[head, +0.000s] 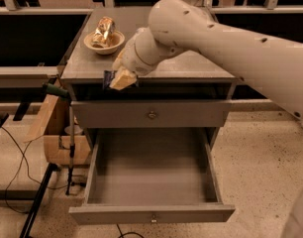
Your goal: Pick rxbar blueberry from middle drawer and place on counter
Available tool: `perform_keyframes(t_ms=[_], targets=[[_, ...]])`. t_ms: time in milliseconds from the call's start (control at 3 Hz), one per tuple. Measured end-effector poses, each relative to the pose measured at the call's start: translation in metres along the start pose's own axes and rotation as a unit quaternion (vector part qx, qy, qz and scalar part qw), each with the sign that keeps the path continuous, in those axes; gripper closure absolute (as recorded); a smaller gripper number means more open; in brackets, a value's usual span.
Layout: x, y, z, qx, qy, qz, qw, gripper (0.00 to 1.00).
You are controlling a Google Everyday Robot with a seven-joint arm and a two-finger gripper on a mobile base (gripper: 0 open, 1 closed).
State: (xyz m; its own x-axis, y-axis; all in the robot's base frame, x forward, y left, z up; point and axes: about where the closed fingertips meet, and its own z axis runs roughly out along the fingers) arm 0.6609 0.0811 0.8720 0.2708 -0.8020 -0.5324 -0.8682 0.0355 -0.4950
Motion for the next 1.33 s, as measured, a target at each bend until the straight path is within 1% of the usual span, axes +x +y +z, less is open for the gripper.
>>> perform_keyframes(t_ms=[333, 667, 1000, 1333], targets=[[-0.015, -0.022, 0.023, 0.01, -0.026, 0.018, 0.9995, 1.0], [-0.024, -0.047, 0.044, 0.022, -0.044, 0.034, 0.9982, 1.0], [-0.03, -0.069, 0.068, 0.026, -0.06, 0.046, 0.9968, 1.0], [-0.029, -0.084, 0.094, 0.017, -0.056, 0.057, 0.9967, 0.84]])
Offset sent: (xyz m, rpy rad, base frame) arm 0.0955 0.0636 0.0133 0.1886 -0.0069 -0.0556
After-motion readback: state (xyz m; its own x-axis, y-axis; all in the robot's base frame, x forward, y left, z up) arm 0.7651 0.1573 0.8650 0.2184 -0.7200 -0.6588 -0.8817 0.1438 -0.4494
